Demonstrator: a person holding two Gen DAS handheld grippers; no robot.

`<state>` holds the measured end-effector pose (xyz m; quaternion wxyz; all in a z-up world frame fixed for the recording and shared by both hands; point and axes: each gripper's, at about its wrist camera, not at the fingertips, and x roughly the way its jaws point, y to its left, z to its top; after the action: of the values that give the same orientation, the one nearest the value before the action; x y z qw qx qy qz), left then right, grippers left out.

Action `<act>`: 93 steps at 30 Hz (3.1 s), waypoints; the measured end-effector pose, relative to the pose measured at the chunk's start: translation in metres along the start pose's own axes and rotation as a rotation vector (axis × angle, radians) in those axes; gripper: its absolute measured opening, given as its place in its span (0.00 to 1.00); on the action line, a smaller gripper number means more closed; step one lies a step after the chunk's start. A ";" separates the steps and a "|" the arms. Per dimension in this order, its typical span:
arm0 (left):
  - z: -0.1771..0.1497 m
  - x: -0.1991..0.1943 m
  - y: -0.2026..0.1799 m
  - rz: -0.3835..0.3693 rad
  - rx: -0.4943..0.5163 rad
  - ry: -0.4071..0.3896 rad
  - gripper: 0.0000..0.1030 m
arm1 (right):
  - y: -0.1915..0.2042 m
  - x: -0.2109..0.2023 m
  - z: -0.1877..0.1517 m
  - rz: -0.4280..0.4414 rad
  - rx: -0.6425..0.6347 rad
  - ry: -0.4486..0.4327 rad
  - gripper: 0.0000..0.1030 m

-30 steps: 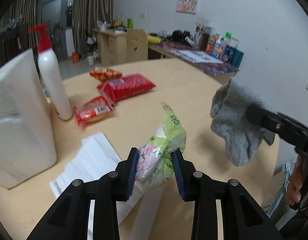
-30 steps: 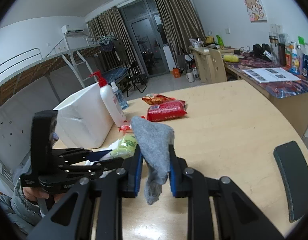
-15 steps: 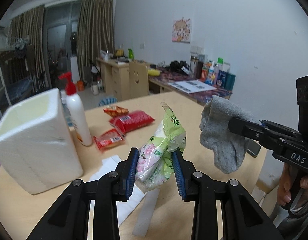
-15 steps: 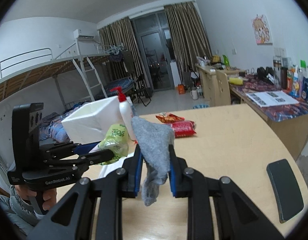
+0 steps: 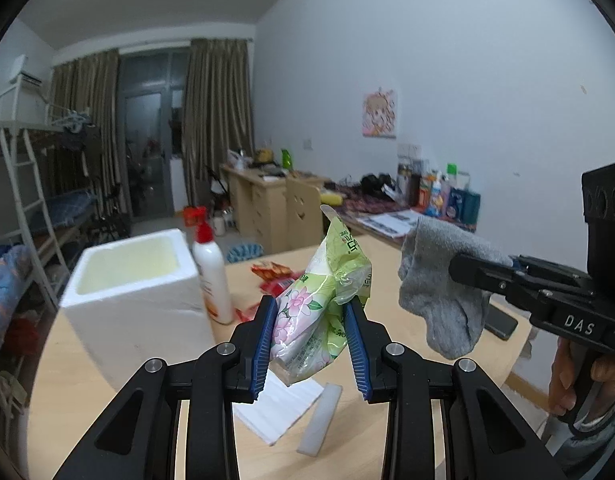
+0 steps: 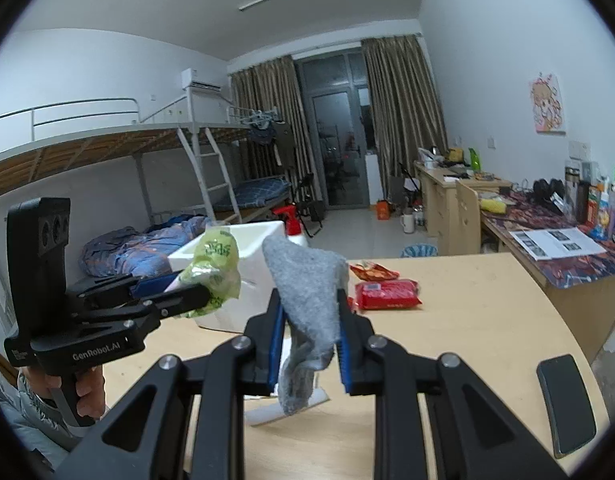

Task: Organize soft objects
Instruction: 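Lift the tissue pack and sock and carry both toward the foam box, then lower the tissue pack and sock into the open foam box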

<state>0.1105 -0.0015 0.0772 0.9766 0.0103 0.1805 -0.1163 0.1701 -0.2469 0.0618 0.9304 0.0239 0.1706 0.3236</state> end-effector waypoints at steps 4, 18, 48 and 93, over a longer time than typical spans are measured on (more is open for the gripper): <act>0.001 -0.017 0.006 0.036 -0.011 -0.029 0.35 | 0.010 0.000 0.003 0.029 -0.023 -0.011 0.26; -0.005 -0.058 0.033 0.194 -0.079 -0.081 0.35 | 0.044 0.017 0.007 0.141 -0.092 0.004 0.26; 0.015 -0.054 0.114 0.283 -0.163 -0.043 0.35 | 0.092 0.095 0.044 0.264 -0.169 0.070 0.26; 0.080 0.067 0.212 0.304 -0.185 0.027 0.34 | 0.101 0.203 0.096 0.273 -0.161 0.124 0.26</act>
<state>0.2486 0.1846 0.1234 0.9772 -0.0509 0.1999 0.0499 0.2905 -0.0370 0.1069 0.8644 -0.0476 0.1962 0.4606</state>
